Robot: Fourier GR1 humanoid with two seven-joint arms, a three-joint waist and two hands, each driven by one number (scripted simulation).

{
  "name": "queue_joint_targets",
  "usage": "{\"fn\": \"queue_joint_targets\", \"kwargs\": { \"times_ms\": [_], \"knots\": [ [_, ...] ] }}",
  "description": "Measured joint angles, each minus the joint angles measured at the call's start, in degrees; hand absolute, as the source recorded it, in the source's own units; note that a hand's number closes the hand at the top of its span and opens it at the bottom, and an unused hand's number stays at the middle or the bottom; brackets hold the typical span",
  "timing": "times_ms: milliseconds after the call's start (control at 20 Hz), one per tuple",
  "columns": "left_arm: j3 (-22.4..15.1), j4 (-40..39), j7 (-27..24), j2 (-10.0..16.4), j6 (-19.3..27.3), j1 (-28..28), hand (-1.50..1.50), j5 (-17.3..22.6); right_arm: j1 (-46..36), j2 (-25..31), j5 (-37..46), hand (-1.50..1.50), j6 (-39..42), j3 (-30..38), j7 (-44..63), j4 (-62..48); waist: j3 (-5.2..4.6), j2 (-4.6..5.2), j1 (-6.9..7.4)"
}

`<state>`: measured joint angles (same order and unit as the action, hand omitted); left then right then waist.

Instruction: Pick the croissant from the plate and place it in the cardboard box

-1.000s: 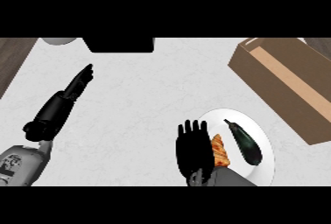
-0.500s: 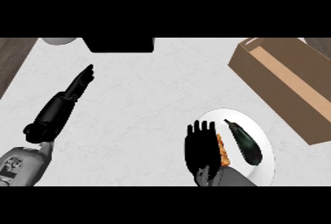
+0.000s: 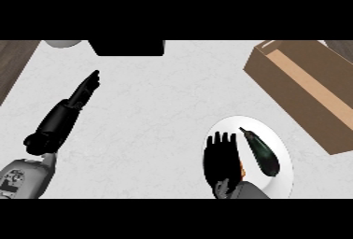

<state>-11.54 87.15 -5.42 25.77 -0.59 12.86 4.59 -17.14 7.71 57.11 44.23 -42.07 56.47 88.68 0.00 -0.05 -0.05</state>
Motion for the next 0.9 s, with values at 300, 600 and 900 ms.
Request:
{"fn": "queue_joint_targets", "kwargs": {
  "times_ms": [300,600,900],
  "knots": [
    [1.81,-0.13,0.04,-0.98,-1.72,-0.24,0.00,-1.44,0.67,-0.16,4.33,-1.50,-0.34,2.71,-2.22,-2.95,0.00,0.03,0.06],
    [4.28,-0.94,-0.44,-2.48,-4.01,0.16,0.00,-3.24,3.18,-0.08,7.47,1.50,-1.23,3.53,-5.54,-3.85,-0.03,-0.04,0.05],
    [5.10,0.75,0.91,-3.85,-4.80,-0.16,0.00,-4.54,1.36,2.05,10.75,1.50,-5.50,1.52,-12.68,-5.19,-0.13,-0.16,0.20]
  ]
}}
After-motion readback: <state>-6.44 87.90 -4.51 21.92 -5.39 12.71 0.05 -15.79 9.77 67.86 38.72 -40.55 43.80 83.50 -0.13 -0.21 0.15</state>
